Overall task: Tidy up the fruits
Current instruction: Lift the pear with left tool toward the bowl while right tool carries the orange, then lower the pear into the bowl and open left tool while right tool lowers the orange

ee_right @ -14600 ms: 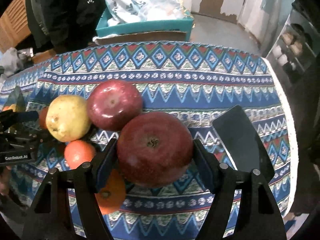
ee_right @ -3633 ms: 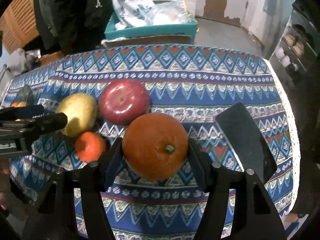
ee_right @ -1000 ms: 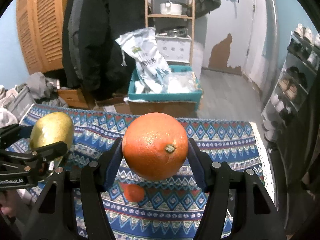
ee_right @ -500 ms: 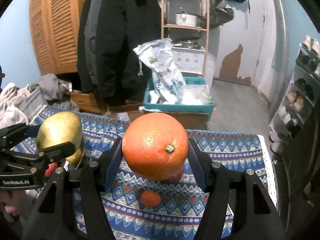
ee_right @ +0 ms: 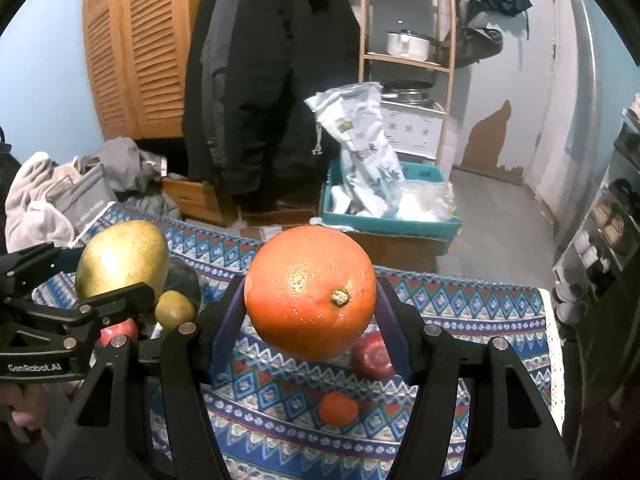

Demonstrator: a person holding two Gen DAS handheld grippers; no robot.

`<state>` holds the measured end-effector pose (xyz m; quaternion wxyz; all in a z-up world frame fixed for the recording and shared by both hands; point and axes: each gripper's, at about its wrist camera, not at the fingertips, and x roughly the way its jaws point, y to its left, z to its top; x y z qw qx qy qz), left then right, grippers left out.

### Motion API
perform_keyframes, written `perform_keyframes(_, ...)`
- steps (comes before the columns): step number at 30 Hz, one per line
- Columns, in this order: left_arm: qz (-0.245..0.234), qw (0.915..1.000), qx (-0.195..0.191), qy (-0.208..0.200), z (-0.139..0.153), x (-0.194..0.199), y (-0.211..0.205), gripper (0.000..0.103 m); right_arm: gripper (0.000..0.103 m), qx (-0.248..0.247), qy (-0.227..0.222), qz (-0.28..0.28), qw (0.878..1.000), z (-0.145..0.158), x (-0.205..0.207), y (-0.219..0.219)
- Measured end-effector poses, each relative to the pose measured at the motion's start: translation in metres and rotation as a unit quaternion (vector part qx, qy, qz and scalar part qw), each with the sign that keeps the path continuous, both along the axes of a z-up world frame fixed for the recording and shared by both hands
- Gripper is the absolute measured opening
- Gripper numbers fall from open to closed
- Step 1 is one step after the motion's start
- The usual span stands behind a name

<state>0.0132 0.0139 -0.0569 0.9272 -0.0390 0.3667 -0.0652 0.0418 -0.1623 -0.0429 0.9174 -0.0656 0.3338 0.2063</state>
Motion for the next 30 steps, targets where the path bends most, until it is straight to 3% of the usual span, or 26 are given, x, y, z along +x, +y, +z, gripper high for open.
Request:
perform_keyframes(13, 0.049, 0.9985, -0.004, 0.022, -0.019, -0.009, 0.057, 0.076, 0.063, 0.006, 0.034, 0.048, 0.998, -0.014, 0.013, 0.055)
perform_keyframes(30, 0.096, 0.9920, -0.008, 0.082, -0.063, -0.012, 0.113, 0.076, 0.063, -0.014, 0.078, 0.109, 0.991, -0.045, 0.018, 0.129)
